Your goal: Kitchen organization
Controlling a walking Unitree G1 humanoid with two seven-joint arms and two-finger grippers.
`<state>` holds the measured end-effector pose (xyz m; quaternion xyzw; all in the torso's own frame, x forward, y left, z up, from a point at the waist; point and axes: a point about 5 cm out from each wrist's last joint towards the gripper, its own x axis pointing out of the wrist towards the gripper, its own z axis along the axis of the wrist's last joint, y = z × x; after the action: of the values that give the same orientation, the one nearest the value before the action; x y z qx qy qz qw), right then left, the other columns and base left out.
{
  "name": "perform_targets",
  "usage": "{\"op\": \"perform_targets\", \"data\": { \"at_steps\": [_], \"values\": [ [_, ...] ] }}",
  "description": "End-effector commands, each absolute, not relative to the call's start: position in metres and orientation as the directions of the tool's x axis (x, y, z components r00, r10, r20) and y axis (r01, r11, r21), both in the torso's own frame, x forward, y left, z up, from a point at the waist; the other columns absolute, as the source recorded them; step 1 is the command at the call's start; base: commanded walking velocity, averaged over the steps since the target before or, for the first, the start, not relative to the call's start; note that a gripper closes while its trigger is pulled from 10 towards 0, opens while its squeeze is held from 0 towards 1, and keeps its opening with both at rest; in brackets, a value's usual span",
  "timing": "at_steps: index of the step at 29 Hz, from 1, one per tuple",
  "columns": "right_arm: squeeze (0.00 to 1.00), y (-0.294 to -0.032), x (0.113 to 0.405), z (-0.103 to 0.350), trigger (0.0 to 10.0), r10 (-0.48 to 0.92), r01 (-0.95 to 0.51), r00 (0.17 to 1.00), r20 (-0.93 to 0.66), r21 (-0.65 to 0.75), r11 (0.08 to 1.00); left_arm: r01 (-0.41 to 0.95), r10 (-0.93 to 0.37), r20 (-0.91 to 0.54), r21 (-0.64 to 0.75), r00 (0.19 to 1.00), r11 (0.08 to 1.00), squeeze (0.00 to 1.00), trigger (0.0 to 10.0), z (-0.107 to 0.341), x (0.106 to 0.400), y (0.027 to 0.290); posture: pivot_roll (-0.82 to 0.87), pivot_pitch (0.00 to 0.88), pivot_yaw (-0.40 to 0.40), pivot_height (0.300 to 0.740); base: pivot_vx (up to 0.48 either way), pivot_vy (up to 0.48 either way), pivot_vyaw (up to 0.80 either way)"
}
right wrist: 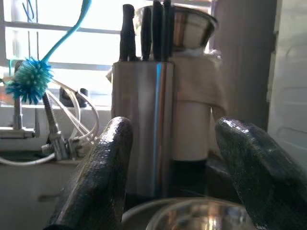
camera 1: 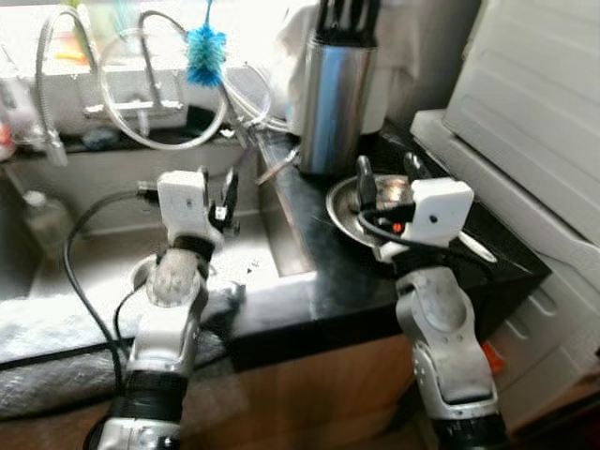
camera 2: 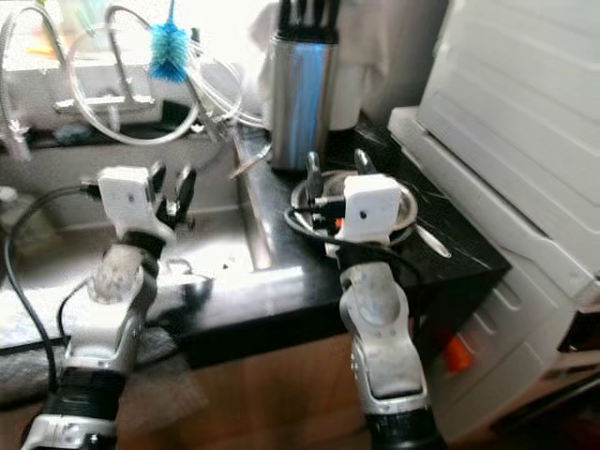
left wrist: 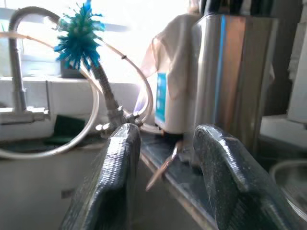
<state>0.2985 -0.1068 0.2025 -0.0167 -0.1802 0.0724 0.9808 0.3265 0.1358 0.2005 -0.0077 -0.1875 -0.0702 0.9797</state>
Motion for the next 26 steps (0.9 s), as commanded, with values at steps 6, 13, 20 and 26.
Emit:
{"op": "perform_targets", "data": {
  "at_steps": [6, 13, 20, 26],
  "values": [
    [0.00, -0.092, 0.296, 0.218, 10.0, 0.220, -0.205, 0.887, 0.405, -0.080, 0.975, 0.102, -0.088, 0.368, -0.021, 0.926, 0.995, 0.00, 10.0, 0.204, 0.330, 0.146, -0.13, 0.000, -0.036, 0.740, 0.000, 0.000, 0.00],
    [0.00, -0.092, 0.294, 0.221, 10.0, 0.178, -0.168, 0.892, 0.415, -0.062, 0.984, 0.085, -0.078, 0.377, -0.003, 0.923, 0.996, 0.00, 10.0, 0.209, 0.334, 0.156, -0.14, 0.000, -0.022, 0.740, 0.000, 0.000, 0.00],
    [0.00, -0.089, 0.282, 0.224, 10.0, 0.171, -0.130, 0.888, 0.426, -0.124, 0.984, 0.033, -0.050, 0.328, 0.057, 0.943, 0.998, 0.00, 10.0, 0.194, 0.331, 0.187, -0.16, 0.000, -0.009, 0.740, 0.000, 0.000, 0.00],
    [0.00, -0.105, 0.261, 0.219, 10.0, 0.111, -0.038, 0.902, 0.416, -0.179, 0.983, 0.036, -0.074, 0.294, 0.131, 0.953, 0.991, 0.00, 10.0, 0.187, 0.318, 0.209, -0.18, 0.000, 0.003, 0.740, 0.000, 0.000, 0.00]
  ]
}}
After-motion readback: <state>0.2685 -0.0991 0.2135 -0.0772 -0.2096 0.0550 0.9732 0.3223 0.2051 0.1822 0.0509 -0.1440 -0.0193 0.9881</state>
